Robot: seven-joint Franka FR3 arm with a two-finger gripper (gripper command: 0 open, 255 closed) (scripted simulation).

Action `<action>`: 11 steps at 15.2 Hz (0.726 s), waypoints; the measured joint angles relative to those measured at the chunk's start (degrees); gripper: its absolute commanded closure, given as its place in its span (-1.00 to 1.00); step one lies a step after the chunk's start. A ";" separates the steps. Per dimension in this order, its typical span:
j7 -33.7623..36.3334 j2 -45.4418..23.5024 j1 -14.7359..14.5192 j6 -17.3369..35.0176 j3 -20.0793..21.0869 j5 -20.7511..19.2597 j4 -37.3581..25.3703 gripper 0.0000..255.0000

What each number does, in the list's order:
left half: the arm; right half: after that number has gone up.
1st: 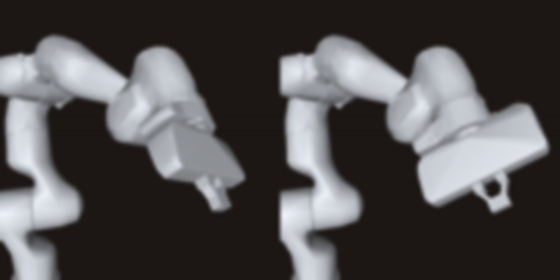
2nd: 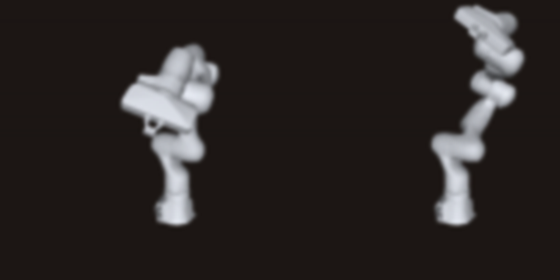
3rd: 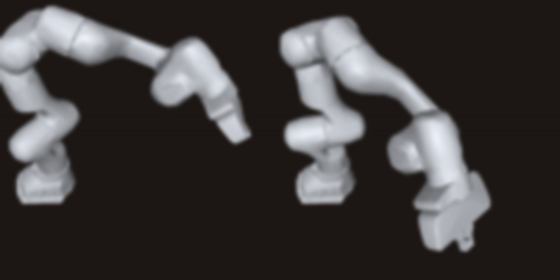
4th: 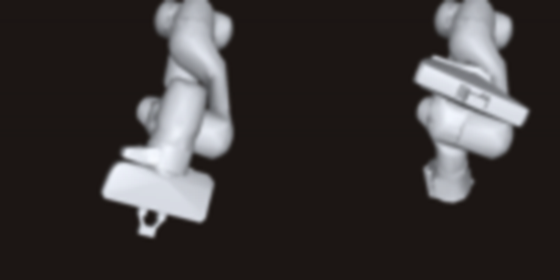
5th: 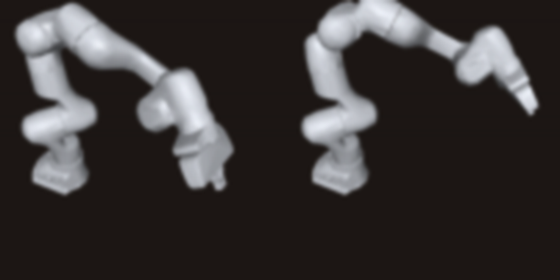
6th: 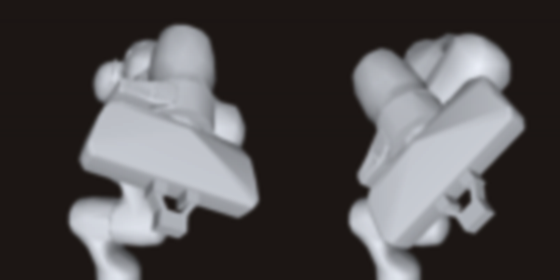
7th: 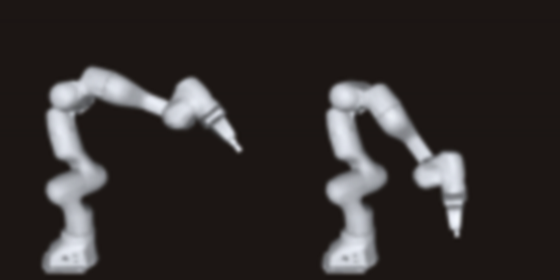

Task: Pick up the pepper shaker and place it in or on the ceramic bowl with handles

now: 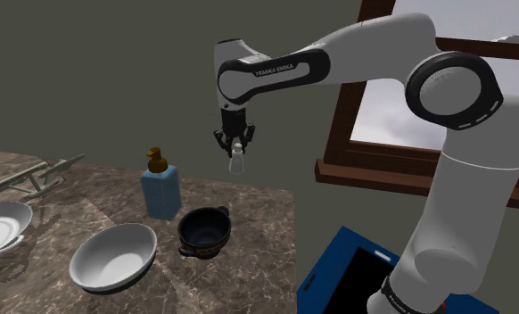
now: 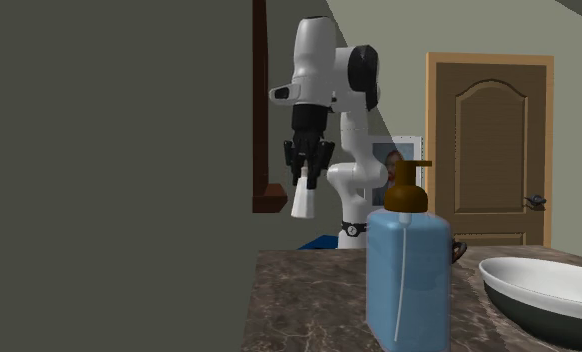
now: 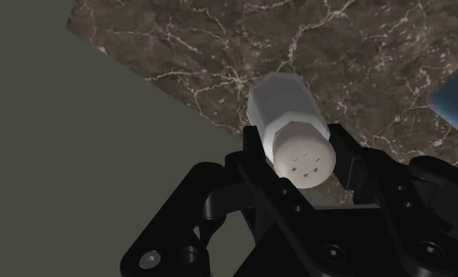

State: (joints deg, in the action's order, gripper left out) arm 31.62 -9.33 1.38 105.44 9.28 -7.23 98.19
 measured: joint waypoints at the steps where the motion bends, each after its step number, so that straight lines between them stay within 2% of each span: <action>1: -0.01 0.24 -0.04 -0.75 0.04 0.06 -0.51 1.00; 6: -0.33 0.42 -0.13 -4.38 0.11 0.20 -3.98 1.00; 11: 4.08 2.80 -2.69 -5.76 2.17 0.56 -2.53 1.00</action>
State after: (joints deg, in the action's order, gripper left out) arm 35.69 -6.53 -1.32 99.68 11.44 -6.68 95.66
